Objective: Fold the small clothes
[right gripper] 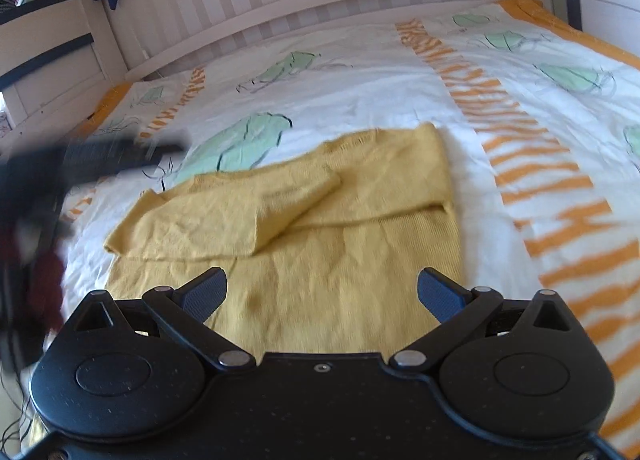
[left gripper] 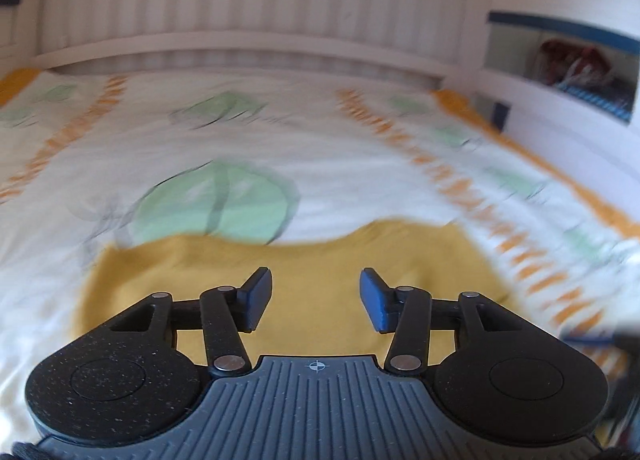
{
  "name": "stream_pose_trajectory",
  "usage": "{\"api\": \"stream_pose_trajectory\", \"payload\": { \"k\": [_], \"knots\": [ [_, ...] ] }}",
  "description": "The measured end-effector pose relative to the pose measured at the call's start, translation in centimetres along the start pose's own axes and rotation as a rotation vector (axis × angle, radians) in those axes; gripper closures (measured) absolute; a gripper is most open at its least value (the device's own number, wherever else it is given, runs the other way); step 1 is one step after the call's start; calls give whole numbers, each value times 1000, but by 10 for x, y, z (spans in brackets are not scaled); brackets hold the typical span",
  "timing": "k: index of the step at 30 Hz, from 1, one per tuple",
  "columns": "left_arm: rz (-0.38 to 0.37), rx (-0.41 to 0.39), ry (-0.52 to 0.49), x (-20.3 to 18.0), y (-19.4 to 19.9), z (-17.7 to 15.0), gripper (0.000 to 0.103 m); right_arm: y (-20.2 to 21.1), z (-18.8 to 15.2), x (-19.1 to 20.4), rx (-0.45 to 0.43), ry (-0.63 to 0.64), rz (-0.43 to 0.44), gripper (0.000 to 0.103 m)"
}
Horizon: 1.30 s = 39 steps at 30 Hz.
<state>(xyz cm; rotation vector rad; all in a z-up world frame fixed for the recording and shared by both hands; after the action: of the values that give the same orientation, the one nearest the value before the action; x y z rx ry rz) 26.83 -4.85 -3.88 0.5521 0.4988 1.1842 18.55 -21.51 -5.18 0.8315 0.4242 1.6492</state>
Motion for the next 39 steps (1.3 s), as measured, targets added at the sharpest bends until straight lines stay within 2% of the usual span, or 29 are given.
{"api": "stream_pose_trajectory", "payload": {
  "k": [6,10,14,17,18,19,24,26,27,29,32,33,34,35,39],
  "knots": [
    [133,109,89,66,1,-52,56,-30,31,15,-1,34,-6,1],
    [146,181,176,91,-6,-81,56,-58,37,43,18,144,-47,4],
    [160,124,142,89,-6,-93,54,-91,33,65,69,250,-130,16],
    [175,113,133,86,-6,-92,53,-111,30,65,115,289,-202,42],
    [170,111,138,86,-8,-93,53,-114,30,62,127,282,-196,70],
    [160,107,149,88,-7,-94,53,-114,32,57,126,263,-179,88],
    [136,91,176,92,-7,-99,53,-78,46,17,33,153,-187,89],
    [143,92,166,90,-8,-99,52,-68,45,-2,32,116,-186,89],
    [146,92,162,89,-8,-99,51,-68,42,-10,58,96,-169,87],
    [148,93,159,89,-8,-99,51,-71,37,-25,112,43,-148,77],
    [143,91,163,89,-9,-99,51,-71,32,-36,122,-24,-104,74],
    [144,91,162,89,-9,-99,51,-70,32,-38,113,-44,-85,67],
    [146,92,159,89,-9,-99,51,-70,33,-37,103,-62,-62,54],
    [148,92,156,88,-9,-99,51,-70,35,-36,93,-74,-43,49],
    [151,92,151,88,-9,-99,50,-81,37,-28,98,-56,-11,46]
  ]
}}
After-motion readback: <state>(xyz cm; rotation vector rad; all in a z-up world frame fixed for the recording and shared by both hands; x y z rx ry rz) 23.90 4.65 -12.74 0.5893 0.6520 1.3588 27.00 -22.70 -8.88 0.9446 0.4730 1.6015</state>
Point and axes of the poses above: each gripper's, at about its wrist camera, not at the fingertips, and y roughly against the way its jaws point, x to its left, z to its top, the point moved 8 cm from there along -y, roughly the way its jaws point, and after that the axes turned 7 degrees about x, right-handed, at the moved point
